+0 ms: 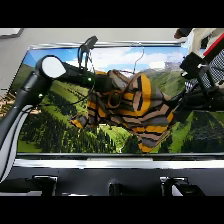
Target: Fold the clothes and pants, and hang the long-sleeved shirts on hangers.
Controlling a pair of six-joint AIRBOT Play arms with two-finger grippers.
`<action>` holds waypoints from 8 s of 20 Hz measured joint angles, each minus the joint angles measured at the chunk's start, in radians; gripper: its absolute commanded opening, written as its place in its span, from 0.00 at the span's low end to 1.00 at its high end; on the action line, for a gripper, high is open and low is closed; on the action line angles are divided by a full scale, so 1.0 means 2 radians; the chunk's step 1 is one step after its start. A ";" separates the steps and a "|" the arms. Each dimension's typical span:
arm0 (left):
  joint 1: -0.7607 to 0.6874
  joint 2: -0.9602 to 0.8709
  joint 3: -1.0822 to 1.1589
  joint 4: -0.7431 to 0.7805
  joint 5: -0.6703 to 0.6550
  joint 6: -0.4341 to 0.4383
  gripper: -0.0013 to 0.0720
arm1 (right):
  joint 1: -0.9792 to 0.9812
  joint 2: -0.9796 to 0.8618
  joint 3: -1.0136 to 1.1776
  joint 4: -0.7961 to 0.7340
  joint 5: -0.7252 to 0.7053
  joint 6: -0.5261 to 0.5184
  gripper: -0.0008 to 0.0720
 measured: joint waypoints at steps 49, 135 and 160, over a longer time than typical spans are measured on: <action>0.171 0.097 -0.151 -0.136 -0.036 0.605 0.14 | 0.000 0.016 -0.002 0.051 0.036 -0.116 0.05; 0.176 0.163 -0.160 -0.133 -0.041 0.622 0.44 | 0.000 -0.225 -0.002 0.207 -0.127 -0.292 0.04; 0.223 0.169 -0.160 -0.130 0.051 0.209 0.77 | 0.000 0.222 -0.002 -0.212 -0.083 0.158 0.04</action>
